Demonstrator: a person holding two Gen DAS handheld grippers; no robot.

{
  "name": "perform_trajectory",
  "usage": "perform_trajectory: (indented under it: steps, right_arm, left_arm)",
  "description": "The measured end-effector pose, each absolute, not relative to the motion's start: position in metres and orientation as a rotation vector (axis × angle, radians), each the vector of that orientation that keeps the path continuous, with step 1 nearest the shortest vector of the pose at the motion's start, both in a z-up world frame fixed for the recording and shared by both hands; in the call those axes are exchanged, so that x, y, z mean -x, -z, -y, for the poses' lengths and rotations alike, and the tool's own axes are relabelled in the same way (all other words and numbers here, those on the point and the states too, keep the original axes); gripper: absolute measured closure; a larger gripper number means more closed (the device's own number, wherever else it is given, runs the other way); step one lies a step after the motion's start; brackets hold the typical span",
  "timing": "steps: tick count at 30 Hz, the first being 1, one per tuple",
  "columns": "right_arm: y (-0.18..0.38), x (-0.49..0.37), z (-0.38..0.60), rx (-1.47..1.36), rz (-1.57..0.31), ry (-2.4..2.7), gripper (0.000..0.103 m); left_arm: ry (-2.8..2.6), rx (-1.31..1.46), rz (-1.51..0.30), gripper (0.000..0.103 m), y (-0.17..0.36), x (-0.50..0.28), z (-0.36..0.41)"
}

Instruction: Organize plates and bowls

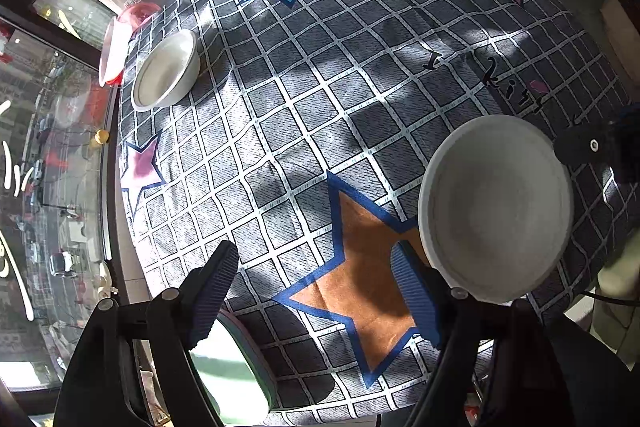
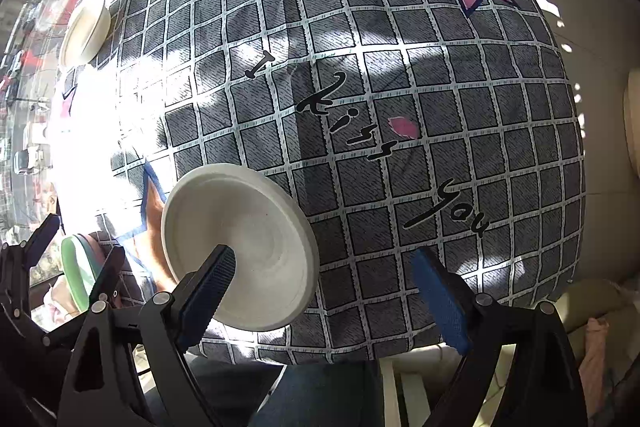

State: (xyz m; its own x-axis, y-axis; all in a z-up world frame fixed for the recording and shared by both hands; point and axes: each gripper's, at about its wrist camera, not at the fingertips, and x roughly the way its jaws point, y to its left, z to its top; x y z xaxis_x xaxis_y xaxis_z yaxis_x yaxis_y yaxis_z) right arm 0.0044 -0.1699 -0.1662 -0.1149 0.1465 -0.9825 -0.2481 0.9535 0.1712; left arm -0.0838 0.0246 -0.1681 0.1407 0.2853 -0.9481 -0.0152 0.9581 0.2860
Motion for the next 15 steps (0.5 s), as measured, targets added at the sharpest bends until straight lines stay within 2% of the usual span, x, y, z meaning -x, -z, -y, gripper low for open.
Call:
perform_trajectory:
  steps: [10,15]
  right_arm:
    - [0.132,-0.046,0.070,0.167,-1.585,-0.517,0.012]
    - [0.134,-0.071,0.002,0.236,-1.561,-0.622,0.012]
  left_arm:
    - [-0.391,0.010,-1.423,0.021,0.148,0.064,-0.136]
    - [-0.513,0.121,-1.397,0.021,0.140,0.043,-0.199]
